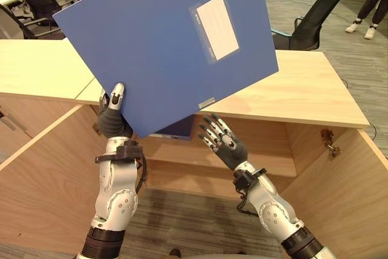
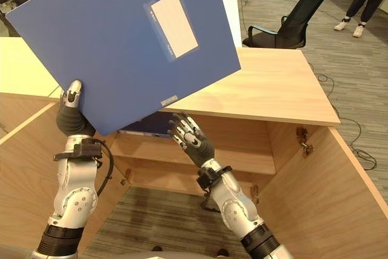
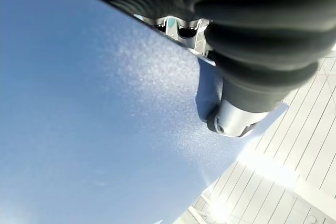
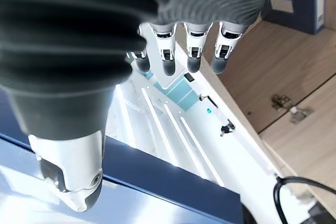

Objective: Put the empty folder in the office cabinet

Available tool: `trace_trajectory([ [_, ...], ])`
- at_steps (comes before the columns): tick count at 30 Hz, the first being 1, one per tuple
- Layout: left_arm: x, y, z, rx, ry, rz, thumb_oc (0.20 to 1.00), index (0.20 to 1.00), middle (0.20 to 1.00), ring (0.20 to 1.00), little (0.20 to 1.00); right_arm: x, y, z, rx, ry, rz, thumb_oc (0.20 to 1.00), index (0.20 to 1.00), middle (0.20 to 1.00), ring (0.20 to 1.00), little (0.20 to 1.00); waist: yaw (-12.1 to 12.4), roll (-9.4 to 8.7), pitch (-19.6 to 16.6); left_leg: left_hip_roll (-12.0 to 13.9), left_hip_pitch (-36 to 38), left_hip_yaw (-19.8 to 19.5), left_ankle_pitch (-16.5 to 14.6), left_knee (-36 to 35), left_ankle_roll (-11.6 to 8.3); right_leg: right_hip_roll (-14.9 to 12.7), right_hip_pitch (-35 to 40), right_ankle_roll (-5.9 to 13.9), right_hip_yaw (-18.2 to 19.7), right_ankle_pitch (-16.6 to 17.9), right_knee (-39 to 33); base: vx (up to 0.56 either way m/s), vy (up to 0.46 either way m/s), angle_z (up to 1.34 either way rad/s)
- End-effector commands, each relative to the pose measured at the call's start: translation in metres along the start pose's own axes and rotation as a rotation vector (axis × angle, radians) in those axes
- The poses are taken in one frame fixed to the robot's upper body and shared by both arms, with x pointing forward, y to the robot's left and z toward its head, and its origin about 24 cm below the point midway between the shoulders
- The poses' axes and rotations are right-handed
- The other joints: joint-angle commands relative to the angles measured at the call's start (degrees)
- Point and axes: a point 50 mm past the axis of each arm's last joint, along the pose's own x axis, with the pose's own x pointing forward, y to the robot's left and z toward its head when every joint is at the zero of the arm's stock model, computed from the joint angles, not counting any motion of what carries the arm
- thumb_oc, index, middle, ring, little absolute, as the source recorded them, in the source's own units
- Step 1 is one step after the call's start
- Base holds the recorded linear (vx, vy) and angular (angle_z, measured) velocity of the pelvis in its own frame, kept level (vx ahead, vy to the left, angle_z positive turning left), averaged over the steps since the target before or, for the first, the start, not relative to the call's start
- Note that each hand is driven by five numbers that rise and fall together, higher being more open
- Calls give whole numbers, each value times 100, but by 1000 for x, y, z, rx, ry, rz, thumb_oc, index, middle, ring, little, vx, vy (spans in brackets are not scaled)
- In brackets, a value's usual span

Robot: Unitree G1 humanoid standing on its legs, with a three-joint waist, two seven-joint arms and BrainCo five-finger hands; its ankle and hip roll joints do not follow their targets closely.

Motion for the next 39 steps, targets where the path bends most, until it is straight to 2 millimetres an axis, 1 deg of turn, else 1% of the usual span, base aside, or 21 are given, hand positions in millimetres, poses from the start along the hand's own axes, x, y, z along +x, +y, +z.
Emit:
trace_trajectory([
  [1,7,-9,7,-32,-44,-77,200,200,200,200,200,24,37,26,34,-164,161,1000,1000,1000,1000,1000,-31,-176,-13,-4,59,214,-320,67,-34,-104,160,273,270,-547,59,0,0,0],
  [4,3,-8,-1,-38,-3,-68,200,200,200,200,200,29,40,30,27,-185,168,1000,1000,1000,1000,1000,-20,-181,-6,-4,60,211,-319,67,-33,-103,162,268,270,-552,59,0,0,0],
  [8,0,-8,-8,-27,33,-71,200,200,200,200,200,34,41,35,5,-207,164,1000,1000,1000,1000,1000,-1,-185,-1,3,61,204,-327,67,-28,-114,155,270,252,-544,56,0,0,0],
  [11,-2,-7,-15,-23,66,-70,200,200,200,200,200,42,47,41,2,-240,173,1000,1000,1000,1000,1000,22,-195,-3,1,61,197,-331,67,-22,-111,163,260,253,-550,57,0,0,0],
  [15,-3,-7,-19,-23,82,-73,200,200,200,200,200,48,51,46,3,-265,178,1000,1000,1000,1000,1000,42,-198,3,1,63,192,-334,67,-20,-112,176,255,246,-553,55,0,0,0],
  [22,-8,-10,-33,-33,148,-87,200,200,200,200,200,59,62,55,2,-315,189,1000,1000,1000,1000,1000,89,-219,9,-3,60,171,-331,67,2,-115,203,246,233,-563,61,0,0,0],
  [29,-11,-9,-40,-23,182,-83,200,200,200,200,200,64,65,61,22,-358,180,1000,1000,1000,1000,1000,122,-239,5,-6,67,156,-343,67,15,-116,208,245,231,-572,67,1,1,1],
  [39,-11,-13,-52,-39,218,-81,200,200,200,200,200,70,73,58,55,-354,190,1000,1000,1000,1000,1000,139,-273,5,-22,86,150,-360,67,23,-102,221,230,244,-583,79,2,2,1],
])
